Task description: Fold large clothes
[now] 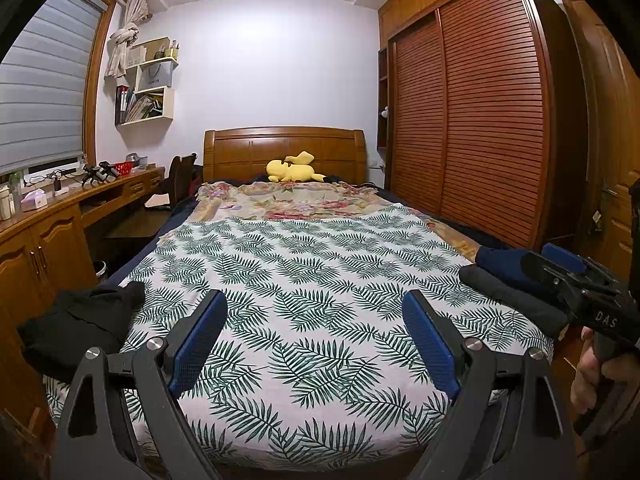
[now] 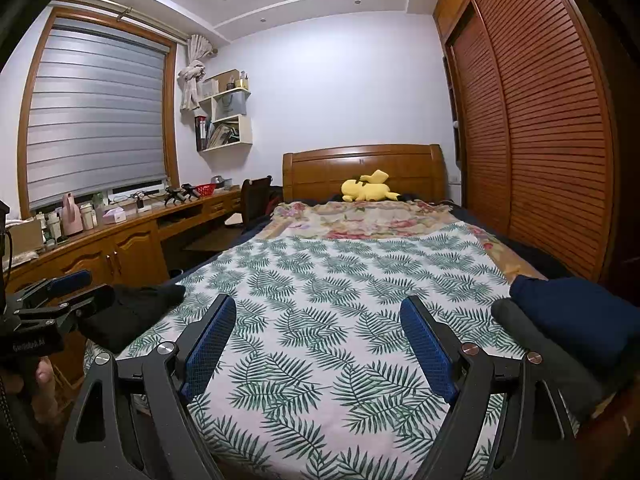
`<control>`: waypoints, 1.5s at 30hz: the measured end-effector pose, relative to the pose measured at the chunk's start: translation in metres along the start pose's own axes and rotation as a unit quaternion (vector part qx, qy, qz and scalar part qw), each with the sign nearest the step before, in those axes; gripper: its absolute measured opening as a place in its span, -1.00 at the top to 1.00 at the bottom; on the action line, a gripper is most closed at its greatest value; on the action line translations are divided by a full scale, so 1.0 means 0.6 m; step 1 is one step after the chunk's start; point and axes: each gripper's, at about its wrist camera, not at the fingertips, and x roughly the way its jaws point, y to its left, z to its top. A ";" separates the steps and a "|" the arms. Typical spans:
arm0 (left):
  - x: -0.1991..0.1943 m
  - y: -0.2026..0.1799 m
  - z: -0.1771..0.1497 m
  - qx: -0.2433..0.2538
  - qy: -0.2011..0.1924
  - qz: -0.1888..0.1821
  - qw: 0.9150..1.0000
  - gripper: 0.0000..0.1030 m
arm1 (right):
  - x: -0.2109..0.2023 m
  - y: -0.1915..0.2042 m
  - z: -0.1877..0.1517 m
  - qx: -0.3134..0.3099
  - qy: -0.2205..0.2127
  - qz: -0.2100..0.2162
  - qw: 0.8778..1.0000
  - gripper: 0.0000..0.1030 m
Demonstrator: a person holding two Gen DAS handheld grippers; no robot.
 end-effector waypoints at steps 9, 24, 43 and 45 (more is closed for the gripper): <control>-0.001 -0.001 -0.002 -0.001 -0.002 0.001 1.000 -0.74 | 0.000 0.002 -0.002 -0.002 0.001 0.000 1.000 -0.66; -0.007 -0.001 -0.006 -0.003 -0.007 0.003 1.000 -0.74 | -0.001 0.005 -0.003 -0.003 -0.001 0.002 1.000 -0.66; -0.010 -0.002 -0.007 -0.003 -0.008 0.002 1.000 -0.74 | -0.001 0.005 -0.002 -0.003 -0.003 0.003 1.000 -0.66; -0.012 -0.003 -0.005 -0.003 -0.008 0.003 1.000 -0.74 | -0.001 0.005 -0.002 -0.004 -0.003 0.003 1.000 -0.66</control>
